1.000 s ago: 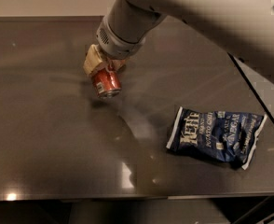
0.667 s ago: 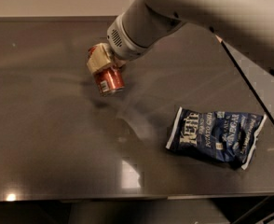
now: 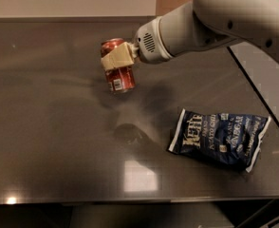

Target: Place coke can upright

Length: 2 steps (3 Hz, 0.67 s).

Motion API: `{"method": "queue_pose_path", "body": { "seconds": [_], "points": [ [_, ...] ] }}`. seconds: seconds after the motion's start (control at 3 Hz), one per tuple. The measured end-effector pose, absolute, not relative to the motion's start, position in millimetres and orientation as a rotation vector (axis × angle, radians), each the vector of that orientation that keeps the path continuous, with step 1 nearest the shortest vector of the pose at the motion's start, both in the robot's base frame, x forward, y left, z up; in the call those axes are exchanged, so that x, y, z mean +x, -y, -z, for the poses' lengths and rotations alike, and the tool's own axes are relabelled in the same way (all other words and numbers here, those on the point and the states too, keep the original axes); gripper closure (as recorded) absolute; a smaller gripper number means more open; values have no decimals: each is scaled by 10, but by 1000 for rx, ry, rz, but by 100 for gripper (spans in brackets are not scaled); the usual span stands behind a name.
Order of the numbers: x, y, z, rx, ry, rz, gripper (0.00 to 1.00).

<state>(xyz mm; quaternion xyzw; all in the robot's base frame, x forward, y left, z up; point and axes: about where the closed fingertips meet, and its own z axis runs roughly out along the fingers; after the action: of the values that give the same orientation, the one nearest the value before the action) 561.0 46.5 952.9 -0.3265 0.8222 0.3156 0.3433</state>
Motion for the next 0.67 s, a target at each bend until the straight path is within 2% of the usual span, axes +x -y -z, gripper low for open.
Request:
{"method": "queue_pose_path", "body": {
  "seconds": [0.33,0.67],
  "points": [
    [5626,-387,-9475,-949,-2017,-886,100],
    [5653,-381,-9366,-1101,-1894,-838,100]
  ]
}}
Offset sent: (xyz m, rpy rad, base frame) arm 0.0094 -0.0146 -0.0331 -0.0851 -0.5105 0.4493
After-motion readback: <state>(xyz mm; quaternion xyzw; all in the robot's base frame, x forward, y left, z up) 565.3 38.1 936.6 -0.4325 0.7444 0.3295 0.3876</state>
